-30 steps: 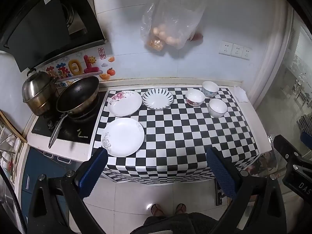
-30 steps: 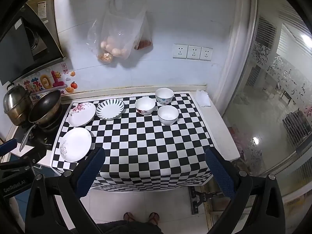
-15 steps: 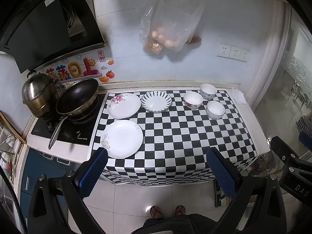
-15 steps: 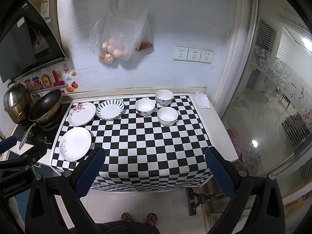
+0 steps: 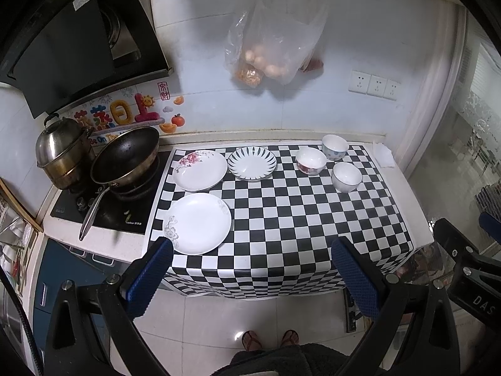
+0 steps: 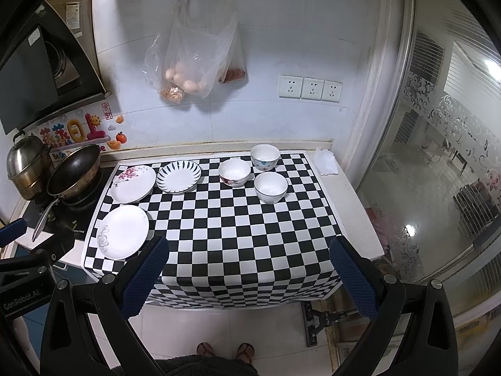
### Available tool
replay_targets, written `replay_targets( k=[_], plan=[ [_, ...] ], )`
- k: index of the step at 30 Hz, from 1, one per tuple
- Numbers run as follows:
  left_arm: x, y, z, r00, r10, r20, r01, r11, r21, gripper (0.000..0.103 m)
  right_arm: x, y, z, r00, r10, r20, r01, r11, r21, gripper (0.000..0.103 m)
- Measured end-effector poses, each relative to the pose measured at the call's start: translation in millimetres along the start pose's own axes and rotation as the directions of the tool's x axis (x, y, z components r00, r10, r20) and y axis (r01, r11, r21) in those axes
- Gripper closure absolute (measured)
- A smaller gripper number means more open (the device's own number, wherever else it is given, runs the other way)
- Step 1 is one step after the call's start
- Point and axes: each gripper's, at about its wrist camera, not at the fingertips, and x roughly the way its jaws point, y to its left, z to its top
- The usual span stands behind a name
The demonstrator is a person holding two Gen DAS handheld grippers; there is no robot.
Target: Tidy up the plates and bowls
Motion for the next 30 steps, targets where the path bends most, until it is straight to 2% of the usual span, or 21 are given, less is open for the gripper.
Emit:
replay_targets(
  k=[30],
  plan=[
    [4, 15, -10, 1.0, 0.003, 0.012, -0.003, 1.0, -0.012, 0.0, 3, 5, 0, 1.0, 0.001, 0.004, -0.001, 1.0, 0.002, 0.0]
  ],
)
